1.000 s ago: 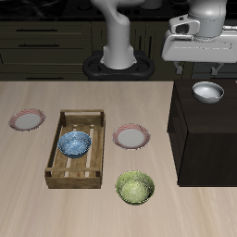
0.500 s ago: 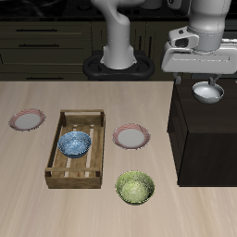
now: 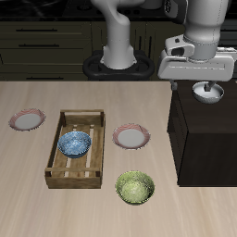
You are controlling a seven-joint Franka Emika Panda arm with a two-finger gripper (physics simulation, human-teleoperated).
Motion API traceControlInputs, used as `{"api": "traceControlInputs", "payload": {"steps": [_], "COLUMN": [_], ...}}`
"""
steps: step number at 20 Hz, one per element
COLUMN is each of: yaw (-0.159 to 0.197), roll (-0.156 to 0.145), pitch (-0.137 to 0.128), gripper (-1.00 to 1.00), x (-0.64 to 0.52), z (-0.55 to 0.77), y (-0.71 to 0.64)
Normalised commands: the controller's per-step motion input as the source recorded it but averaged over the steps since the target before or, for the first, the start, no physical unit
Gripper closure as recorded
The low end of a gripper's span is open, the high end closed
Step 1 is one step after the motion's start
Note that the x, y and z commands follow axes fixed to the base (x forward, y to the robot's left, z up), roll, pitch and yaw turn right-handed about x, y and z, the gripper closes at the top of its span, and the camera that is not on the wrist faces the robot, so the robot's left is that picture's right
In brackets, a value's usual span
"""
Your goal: Place the white bowl on the off-center plate
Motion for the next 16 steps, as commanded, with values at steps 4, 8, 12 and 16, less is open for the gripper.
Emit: {"api": "traceControlInputs", "payload": {"steps": [4, 8, 12, 16], "yaw": [0.02, -0.009, -0.012, 0.0], "roll": [0.08, 0.006, 0.024, 0.026], "pitch": [0.004, 0.007, 0.004, -0.014], "gripper": [1.0, 1.0, 1.0, 1.0], "x": [-0.08, -0.06, -0.04, -0.05], "z": [-0.18, -0.07, 0.0, 0.05], "y": [0.0, -0.04, 0.02, 0.0]}}
